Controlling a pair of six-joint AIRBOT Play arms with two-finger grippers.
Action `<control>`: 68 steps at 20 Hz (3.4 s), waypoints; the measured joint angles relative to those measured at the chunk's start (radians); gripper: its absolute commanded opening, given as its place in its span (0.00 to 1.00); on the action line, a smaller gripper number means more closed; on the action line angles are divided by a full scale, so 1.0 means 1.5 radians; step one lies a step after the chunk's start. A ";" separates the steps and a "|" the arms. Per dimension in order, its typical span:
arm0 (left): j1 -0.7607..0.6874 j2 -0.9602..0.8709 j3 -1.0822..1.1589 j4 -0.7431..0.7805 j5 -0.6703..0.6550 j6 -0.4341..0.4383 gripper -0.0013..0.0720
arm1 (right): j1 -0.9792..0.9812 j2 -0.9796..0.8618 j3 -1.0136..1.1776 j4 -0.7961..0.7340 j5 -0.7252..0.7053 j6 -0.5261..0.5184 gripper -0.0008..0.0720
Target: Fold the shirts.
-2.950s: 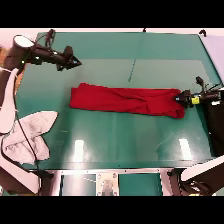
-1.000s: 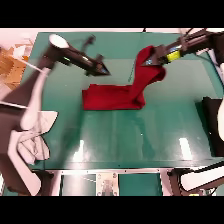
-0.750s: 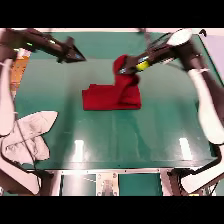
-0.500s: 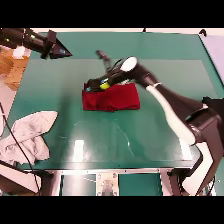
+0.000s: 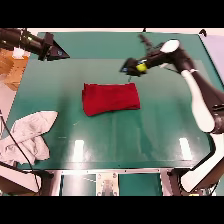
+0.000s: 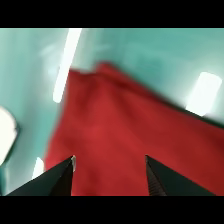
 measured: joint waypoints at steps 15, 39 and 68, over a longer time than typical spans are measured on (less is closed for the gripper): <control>0.001 0.000 -0.001 0.000 0.002 0.001 0.04 | -0.069 -0.070 -0.240 0.172 0.002 -0.103 0.04; 0.001 0.000 -0.001 0.000 -0.005 0.002 0.04 | -0.801 0.171 0.021 0.046 0.182 0.073 0.03; 0.001 0.005 -0.001 0.005 -0.014 -0.010 0.04 | -0.745 0.189 -0.138 -0.369 0.325 0.192 0.03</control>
